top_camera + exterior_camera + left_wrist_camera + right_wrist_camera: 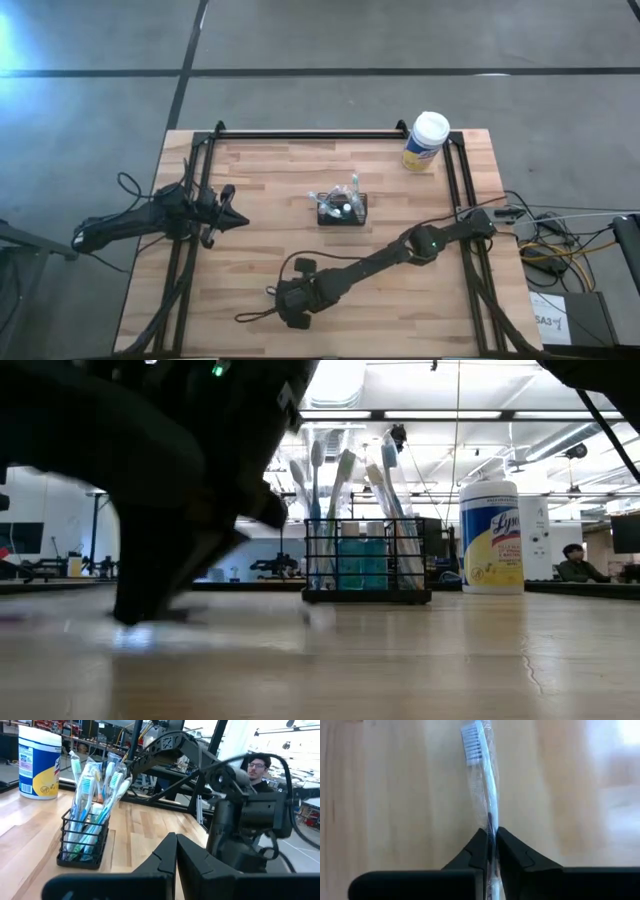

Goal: Pick & Place toothbrushing station
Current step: Put the purple toothbrush into the wire organizer

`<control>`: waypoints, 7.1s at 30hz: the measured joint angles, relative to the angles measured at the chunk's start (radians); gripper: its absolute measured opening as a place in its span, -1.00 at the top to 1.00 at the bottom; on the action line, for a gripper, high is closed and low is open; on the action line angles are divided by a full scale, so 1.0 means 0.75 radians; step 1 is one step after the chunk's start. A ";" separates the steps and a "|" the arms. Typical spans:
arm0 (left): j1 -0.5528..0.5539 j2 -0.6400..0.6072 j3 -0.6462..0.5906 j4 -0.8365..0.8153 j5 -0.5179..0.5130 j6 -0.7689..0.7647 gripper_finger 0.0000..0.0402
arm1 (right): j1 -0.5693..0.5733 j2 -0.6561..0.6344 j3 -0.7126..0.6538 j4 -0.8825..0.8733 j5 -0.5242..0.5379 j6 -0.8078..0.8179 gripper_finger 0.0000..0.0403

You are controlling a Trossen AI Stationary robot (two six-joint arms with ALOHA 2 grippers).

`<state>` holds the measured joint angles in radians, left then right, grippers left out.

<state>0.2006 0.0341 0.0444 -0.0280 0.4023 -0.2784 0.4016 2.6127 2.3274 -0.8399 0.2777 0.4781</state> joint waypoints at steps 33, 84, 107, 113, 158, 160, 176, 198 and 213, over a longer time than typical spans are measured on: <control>-0.003 0.076 -0.001 0.028 -0.329 0.107 0.98 | -0.406 -1.841 -2.204 1.729 -0.591 -0.936 0.91; 0.009 0.956 0.325 0.563 -0.349 0.424 0.71 | -0.668 -1.252 -2.659 3.213 -0.396 -0.814 0.92; 0.009 0.742 0.205 0.560 -0.372 0.364 0.71 | -0.573 -1.310 -2.733 3.210 -0.253 -0.926 0.94; 0.010 0.743 0.242 0.558 -0.401 0.364 0.71 | -0.574 -1.514 -2.645 3.214 -0.461 -0.793 0.94; 0.008 0.762 0.239 0.526 -0.384 0.366 0.71 | -0.747 -2.154 -3.092 2.737 -0.384 -0.632 0.94; 0.008 0.763 0.240 0.525 -0.384 0.365 0.71 | -0.736 -2.033 -3.092 2.875 -0.369 -0.638 0.94; 0.007 0.763 0.238 0.514 -0.384 0.370 0.71 | -0.724 -1.476 -2.927 3.213 -0.379 -0.668 0.94; 0.000 0.923 0.493 0.516 -0.311 0.402 0.71 | -0.663 -1.463 -2.516 2.858 -0.564 -0.683 0.94; -0.005 1.494 0.968 0.515 -0.209 0.505 0.05 | -0.644 -1.468 -2.294 2.617 -0.583 -0.769 0.94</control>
<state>0.1970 1.1546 0.7707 0.3580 0.2458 0.1006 -0.0811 1.5116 0.6072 1.1227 -0.1597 -0.0985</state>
